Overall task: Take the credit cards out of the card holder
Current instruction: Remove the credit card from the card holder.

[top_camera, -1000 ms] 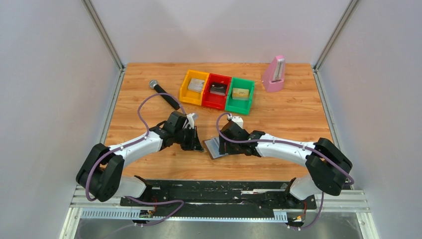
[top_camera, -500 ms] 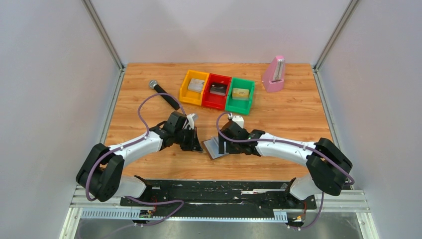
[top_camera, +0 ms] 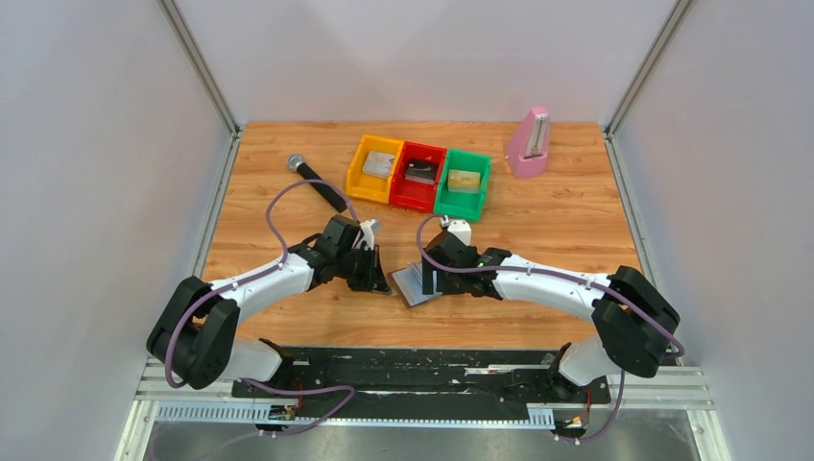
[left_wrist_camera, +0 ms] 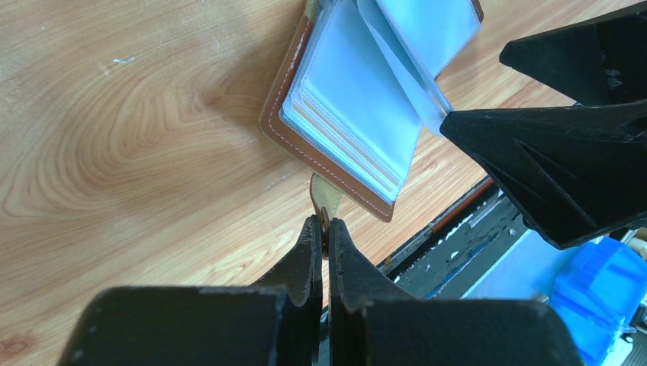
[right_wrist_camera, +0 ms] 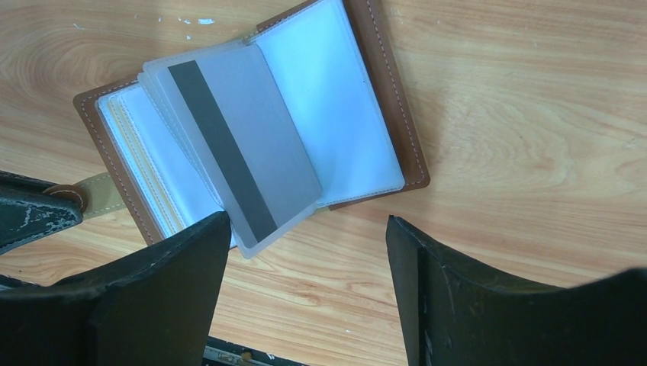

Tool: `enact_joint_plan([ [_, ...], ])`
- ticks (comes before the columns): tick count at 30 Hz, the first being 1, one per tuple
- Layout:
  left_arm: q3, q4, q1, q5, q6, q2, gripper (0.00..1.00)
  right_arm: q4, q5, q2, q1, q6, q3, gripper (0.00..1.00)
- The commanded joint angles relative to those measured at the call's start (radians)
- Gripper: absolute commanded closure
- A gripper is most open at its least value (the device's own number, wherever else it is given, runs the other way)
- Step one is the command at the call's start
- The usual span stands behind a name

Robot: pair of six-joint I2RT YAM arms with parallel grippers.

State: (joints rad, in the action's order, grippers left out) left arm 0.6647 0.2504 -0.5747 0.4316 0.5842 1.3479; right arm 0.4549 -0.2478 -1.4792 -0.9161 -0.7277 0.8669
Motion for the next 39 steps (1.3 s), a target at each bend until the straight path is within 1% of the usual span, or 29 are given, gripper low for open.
enact_joint_plan([
  [1,0.029,0.01,-0.003,-0.005,-0.025,-0.01,1.0,0.03,-0.061,0.022,-0.001,0.028,0.036,0.25],
  [11,0.029,0.008,-0.002,-0.001,-0.023,-0.01,1.0,0.057,-0.099,0.016,-0.002,0.04,0.047,0.25],
  [18,0.027,0.007,-0.003,-0.001,-0.024,-0.006,1.0,0.061,-0.117,0.01,-0.002,0.05,0.05,0.29],
  [27,0.031,0.006,-0.003,0.0,-0.026,-0.002,1.0,0.065,-0.143,-0.016,-0.001,0.077,0.067,0.26],
  [34,0.036,0.002,-0.003,-0.022,-0.052,0.024,1.0,0.03,-0.086,-0.042,-0.013,0.105,0.093,0.28],
  [39,0.065,0.016,-0.002,-0.083,-0.084,0.06,1.0,-0.038,0.0,-0.041,-0.018,0.134,0.093,0.29],
])
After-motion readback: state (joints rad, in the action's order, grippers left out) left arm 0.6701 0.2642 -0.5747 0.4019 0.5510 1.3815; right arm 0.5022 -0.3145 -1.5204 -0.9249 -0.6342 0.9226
